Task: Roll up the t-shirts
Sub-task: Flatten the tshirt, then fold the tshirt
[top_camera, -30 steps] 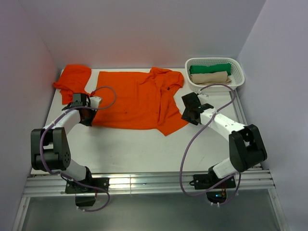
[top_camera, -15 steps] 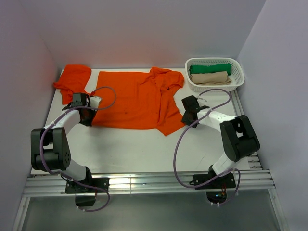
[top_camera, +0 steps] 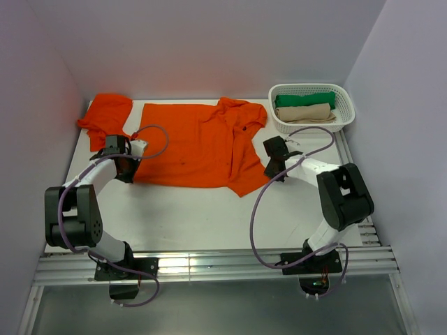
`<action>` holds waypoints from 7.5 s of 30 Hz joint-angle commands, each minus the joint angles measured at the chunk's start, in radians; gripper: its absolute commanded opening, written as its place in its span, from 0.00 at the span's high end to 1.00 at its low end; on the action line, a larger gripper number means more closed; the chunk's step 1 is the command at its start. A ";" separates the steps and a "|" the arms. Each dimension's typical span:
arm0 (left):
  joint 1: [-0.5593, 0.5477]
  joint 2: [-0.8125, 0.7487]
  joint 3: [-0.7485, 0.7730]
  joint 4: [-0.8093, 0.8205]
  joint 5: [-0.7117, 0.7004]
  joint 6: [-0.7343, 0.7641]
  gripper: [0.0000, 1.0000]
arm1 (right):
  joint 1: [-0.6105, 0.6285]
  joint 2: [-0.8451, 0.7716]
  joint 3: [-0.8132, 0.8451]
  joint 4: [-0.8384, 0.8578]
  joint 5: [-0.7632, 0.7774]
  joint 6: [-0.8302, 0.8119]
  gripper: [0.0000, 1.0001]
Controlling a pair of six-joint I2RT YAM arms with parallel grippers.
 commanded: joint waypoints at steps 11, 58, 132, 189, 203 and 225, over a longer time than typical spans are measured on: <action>0.005 -0.085 -0.008 -0.010 -0.004 0.012 1.00 | 0.014 -0.547 -0.279 -0.101 0.038 0.128 1.00; -0.035 0.352 0.533 -0.192 0.001 -0.100 1.00 | 0.114 -0.054 0.423 -0.296 0.103 -0.075 1.00; -0.050 0.524 0.906 -0.298 -0.090 -0.269 0.13 | -0.078 0.447 0.959 -0.180 -0.066 -0.276 0.43; 0.158 0.542 0.613 -0.297 0.294 -0.272 1.00 | -0.116 0.065 0.126 0.050 -0.118 -0.110 0.87; 0.174 0.366 0.445 -0.335 0.178 -0.143 1.00 | -0.116 -0.085 0.097 -0.223 0.038 -0.197 0.89; 0.240 0.148 0.171 -0.376 0.177 -0.006 0.84 | -0.009 -0.340 -0.134 -0.303 0.014 -0.058 0.51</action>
